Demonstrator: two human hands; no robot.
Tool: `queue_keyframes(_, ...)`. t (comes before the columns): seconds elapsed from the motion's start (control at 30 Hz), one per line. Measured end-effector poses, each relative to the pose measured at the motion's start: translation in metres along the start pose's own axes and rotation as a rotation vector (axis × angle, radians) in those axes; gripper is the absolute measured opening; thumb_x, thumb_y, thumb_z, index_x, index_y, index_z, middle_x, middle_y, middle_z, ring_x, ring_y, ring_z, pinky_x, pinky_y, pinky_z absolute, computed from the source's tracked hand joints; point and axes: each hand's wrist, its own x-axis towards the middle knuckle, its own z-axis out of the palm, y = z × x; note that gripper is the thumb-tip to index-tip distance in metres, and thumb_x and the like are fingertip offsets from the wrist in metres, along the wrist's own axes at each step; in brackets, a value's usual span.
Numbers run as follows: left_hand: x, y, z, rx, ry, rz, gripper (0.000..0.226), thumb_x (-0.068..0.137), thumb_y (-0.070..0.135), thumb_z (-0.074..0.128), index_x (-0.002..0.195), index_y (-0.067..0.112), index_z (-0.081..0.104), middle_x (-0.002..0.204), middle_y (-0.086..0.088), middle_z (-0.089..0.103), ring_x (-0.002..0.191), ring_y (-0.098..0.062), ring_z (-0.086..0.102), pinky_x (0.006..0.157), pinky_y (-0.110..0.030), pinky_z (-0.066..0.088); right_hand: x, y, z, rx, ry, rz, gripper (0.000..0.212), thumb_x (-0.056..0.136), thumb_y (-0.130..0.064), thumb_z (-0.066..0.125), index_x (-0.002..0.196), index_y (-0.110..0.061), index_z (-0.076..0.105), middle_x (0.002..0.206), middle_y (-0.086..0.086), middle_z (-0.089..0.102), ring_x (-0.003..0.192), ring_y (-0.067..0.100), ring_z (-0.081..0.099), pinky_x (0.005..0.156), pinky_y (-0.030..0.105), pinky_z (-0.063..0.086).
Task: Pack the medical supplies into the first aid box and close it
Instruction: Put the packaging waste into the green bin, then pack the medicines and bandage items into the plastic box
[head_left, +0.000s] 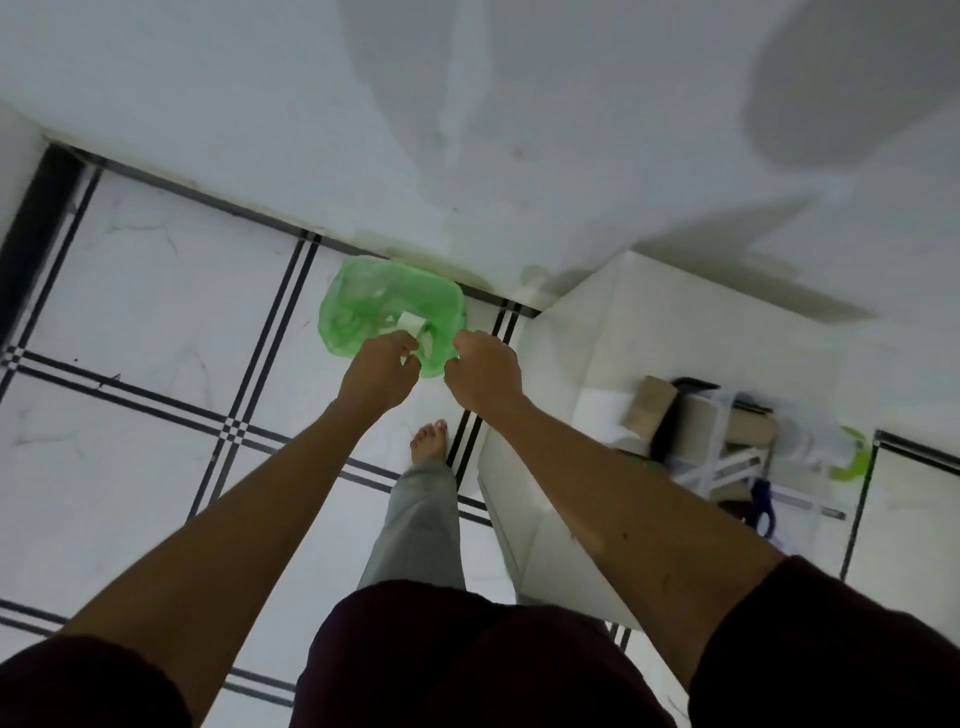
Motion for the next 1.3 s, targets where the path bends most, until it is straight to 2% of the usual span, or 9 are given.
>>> queue_keyframes(0.2,-0.071,0.094,0.029,0.104,0.054,0.206,0.030,0.089,0.010,0.052,0.117,0.003,0.062,0.121,-0.015,0.065,0.110,-0.032,0.060,0.095,-0.040,0.048,-0.082,0.061,-0.062,0.057,0.204,-0.123,0.019,0.085,-0.011,0.051,0.098,-0.002,0.061,0.099,0.016,0.066,0.093,0.036,0.060,0.082,0.040,0.046)
queue_keyframes(0.4,-0.169,0.187,0.108,0.122,0.107,0.374,0.027,0.088,0.015,0.051,0.112,0.009,0.063,0.112,-0.012,0.067,0.102,-0.031,0.061,0.085,-0.041,0.050,-0.177,0.158,-0.093,0.193,0.412,-0.201,0.026,0.087,-0.008,0.053,0.110,-0.005,0.063,0.112,0.012,0.066,0.106,0.030,0.057,0.094,0.043,0.046)
queue_keyframes(0.5,-0.200,0.218,0.141,0.209,0.125,0.458,0.025,0.085,0.016,0.051,0.105,0.011,0.063,0.103,-0.009,0.067,0.092,-0.032,0.062,0.073,-0.044,0.051,-0.207,0.196,-0.102,0.214,0.462,-0.187,0.019,0.086,-0.008,0.054,0.103,-0.007,0.063,0.104,0.011,0.066,0.099,0.027,0.058,0.090,0.042,0.048)
queue_keyframes(0.6,-0.216,0.237,0.158,0.241,0.169,0.489,0.023,0.087,0.018,0.051,0.105,0.011,0.064,0.107,-0.007,0.068,0.094,-0.031,0.062,0.074,-0.043,0.052,-0.229,0.228,-0.104,0.234,0.458,-0.113,0.023,0.086,-0.010,0.052,0.108,-0.006,0.062,0.110,0.013,0.063,0.103,0.029,0.056,0.089,0.041,0.048)
queue_keyframes(0.87,-0.223,0.252,0.174,0.240,0.129,0.518,0.025,0.087,0.019,0.053,0.109,0.012,0.064,0.113,-0.003,0.066,0.100,-0.026,0.061,0.077,-0.039,0.051,-0.254,0.277,-0.105,0.340,0.500,-0.114,0.027,0.080,-0.007,0.051,0.104,-0.003,0.064,0.099,0.015,0.066,0.092,0.032,0.057,0.081,0.046,0.049)
queue_keyframes(1.0,-0.222,0.235,0.176,0.251,0.162,0.528,0.019,0.085,0.022,0.056,0.100,0.016,0.066,0.102,-0.002,0.068,0.094,-0.024,0.061,0.070,-0.035,0.052,-0.242,0.291,-0.117,0.362,0.541,-0.043,0.027,0.082,-0.007,0.052,0.107,-0.003,0.061,0.102,0.015,0.063,0.097,0.030,0.056,0.083,0.046,0.050)
queue_keyframes(1.1,-0.220,0.223,0.176,0.269,0.138,0.575,0.023,0.085,0.023,0.059,0.106,0.015,0.066,0.106,-0.004,0.068,0.099,-0.024,0.060,0.070,-0.034,0.053,-0.231,0.307,-0.130,0.365,0.553,0.027,0.032,0.083,-0.004,0.053,0.115,-0.003,0.059,0.112,0.015,0.062,0.106,0.030,0.054,0.086,0.043,0.050)
queue_keyframes(1.2,-0.212,0.223,0.175,0.271,0.136,0.577,0.023,0.084,0.021,0.058,0.105,0.015,0.063,0.105,-0.004,0.066,0.098,-0.025,0.058,0.069,-0.036,0.053,-0.217,0.325,-0.141,0.269,0.495,0.113,0.043,0.081,0.001,0.052,0.123,-0.004,0.054,0.123,0.015,0.058,0.115,0.031,0.050,0.088,0.039,0.048)
queue_keyframes(1.3,-0.200,0.220,0.173,0.178,0.192,0.491,0.014,0.078,0.016,0.056,0.092,0.014,0.058,0.089,-0.001,0.059,0.084,-0.022,0.053,0.062,-0.033,0.046,-0.200,0.345,-0.146,0.149,0.369,0.155,0.049,0.077,0.007,0.052,0.125,-0.001,0.050,0.125,0.018,0.054,0.116,0.034,0.048,0.093,0.040,0.045)
